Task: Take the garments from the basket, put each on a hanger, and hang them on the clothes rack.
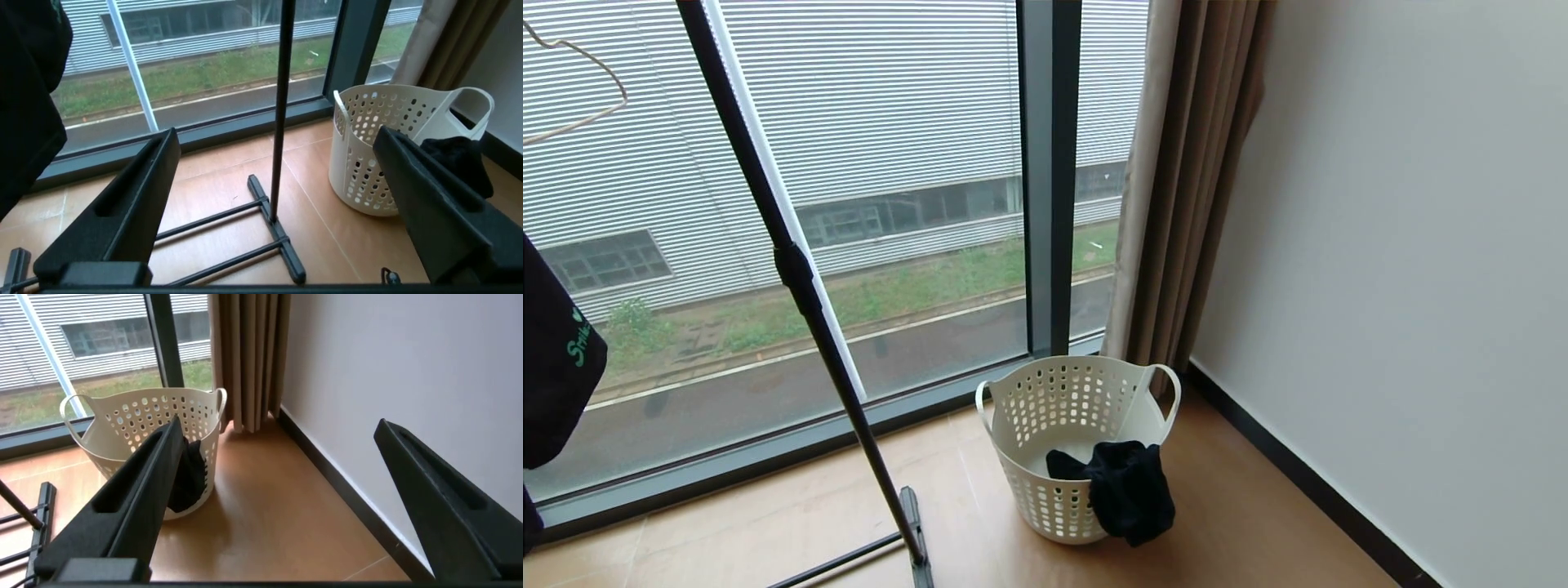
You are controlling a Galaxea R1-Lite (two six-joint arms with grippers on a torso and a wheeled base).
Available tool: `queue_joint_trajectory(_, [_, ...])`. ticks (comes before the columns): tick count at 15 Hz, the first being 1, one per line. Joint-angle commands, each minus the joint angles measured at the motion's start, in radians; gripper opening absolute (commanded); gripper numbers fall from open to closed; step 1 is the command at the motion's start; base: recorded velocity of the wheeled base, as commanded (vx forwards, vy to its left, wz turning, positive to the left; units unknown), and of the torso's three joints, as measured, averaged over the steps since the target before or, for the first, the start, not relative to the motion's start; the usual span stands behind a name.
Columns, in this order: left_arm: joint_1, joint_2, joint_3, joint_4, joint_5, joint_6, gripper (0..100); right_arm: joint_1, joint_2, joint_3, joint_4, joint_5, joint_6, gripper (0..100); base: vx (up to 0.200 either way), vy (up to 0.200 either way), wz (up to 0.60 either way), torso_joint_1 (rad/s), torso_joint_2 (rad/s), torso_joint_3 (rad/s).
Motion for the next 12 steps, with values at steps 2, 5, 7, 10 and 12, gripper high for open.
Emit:
queue_joint_trajectory(2, [0.0,0.001,-0.001,0.001,-0.002,-0.003,100,-0.001,0.001,0.0,0.0,0.0,0.0,100,0.0,0.0,0.0,0.002,0.0,-0.119])
queue_joint_trajectory(5, [0.0,0.001,-0.001,0.001,-0.002,-0.004,100,-0.001,0.001,0.0,0.0,0.0,0.0,100,0.0,0.0,0.0,0.004,0.0,-0.175])
queue_joint_trajectory(7, [0.0,0.001,-0.002,0.001,-0.002,-0.007,100,-0.001,0.001,0.0,0.0,0.0,0.0,100,0.0,0.0,0.0,0.005,0.0,-0.198])
queue_joint_trajectory(10, [-0.002,0.001,-0.002,0.001,-0.002,-0.013,100,-0.001,0.001,0.0,0.0,0.0,0.0,100,0.0,0.0,0.0,0.002,0.0,-0.201])
queue_joint_trajectory(12, [0.0,0.001,-0.002,-0.001,-0.002,-0.013,100,-0.001,0.001,0.0,0.0,0.0,0.0,100,0.0,0.0,0.0,0.0,0.0,-0.198])
